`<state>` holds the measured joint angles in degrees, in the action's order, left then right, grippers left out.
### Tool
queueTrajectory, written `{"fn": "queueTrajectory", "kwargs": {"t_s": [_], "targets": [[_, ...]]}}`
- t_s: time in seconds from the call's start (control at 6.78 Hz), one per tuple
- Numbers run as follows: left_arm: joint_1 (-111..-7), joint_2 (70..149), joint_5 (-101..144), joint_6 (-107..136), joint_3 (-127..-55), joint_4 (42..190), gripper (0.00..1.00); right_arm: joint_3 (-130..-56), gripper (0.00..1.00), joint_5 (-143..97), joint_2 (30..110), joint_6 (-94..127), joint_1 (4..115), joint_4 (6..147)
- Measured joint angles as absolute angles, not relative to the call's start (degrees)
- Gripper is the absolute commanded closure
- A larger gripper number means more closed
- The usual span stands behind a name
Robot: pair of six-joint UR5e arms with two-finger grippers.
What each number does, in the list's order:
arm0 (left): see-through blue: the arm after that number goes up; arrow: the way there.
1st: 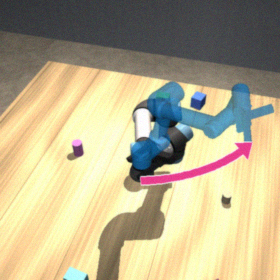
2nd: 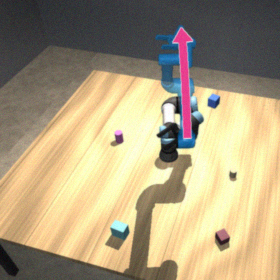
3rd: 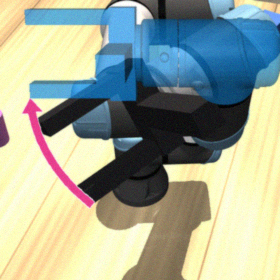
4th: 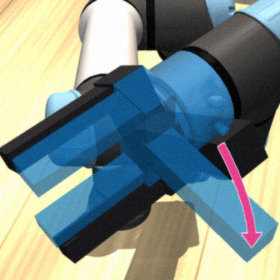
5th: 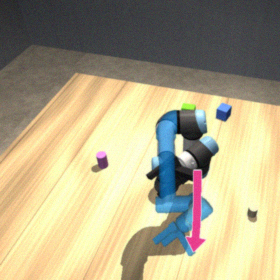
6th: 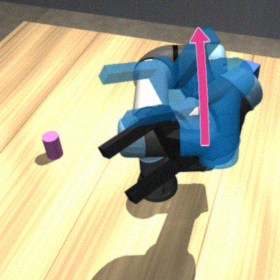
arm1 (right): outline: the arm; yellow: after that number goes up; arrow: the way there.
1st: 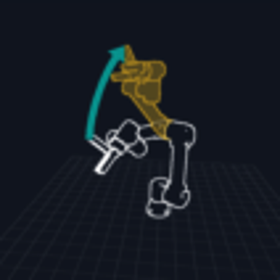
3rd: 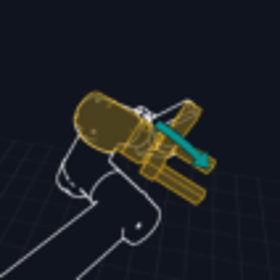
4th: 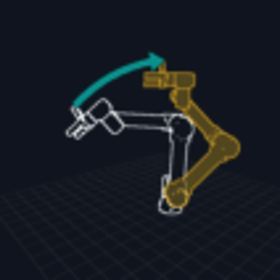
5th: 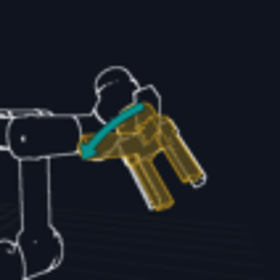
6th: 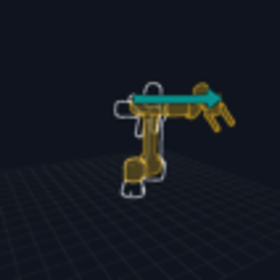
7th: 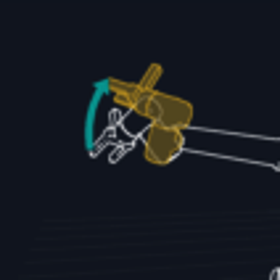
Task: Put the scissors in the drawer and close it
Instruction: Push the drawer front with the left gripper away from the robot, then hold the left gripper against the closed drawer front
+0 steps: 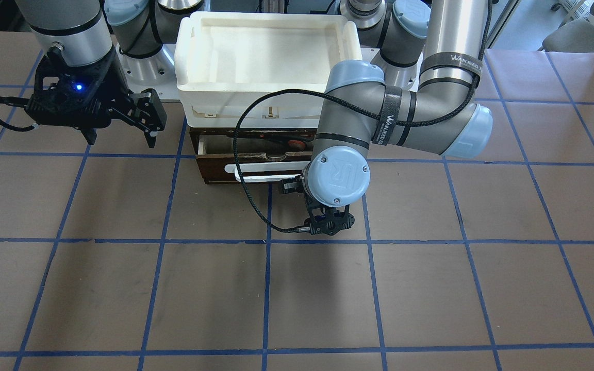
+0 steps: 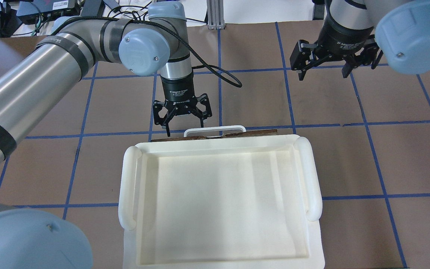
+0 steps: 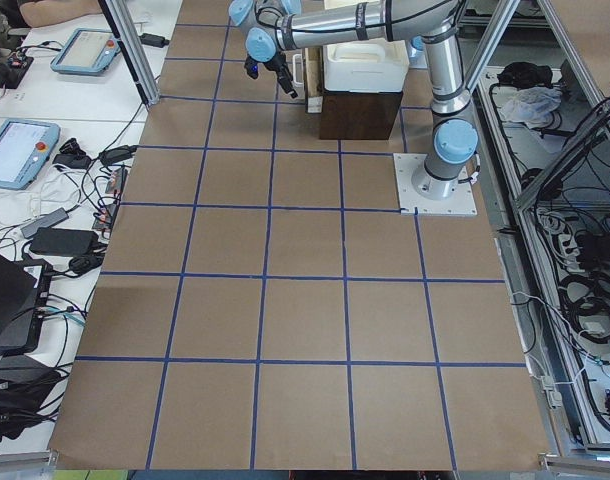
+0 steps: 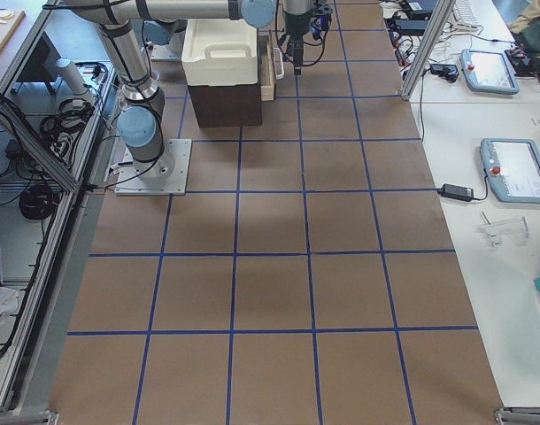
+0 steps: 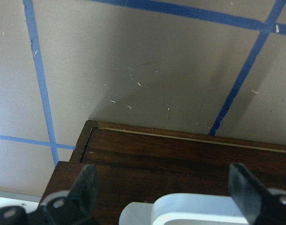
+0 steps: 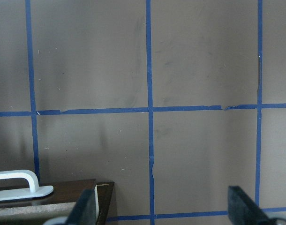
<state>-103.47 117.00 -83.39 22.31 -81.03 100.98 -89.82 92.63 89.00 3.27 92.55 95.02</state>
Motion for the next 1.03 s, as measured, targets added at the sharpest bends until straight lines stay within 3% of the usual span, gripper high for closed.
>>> {"fn": "queueTrajectory", "kwargs": {"t_s": [1.03], "targets": [[-103.3,116.3,-82.9,23.0,-82.6,104.7,0.0,-90.4,0.0,92.5,89.1,-1.2,92.4,95.0]]}}
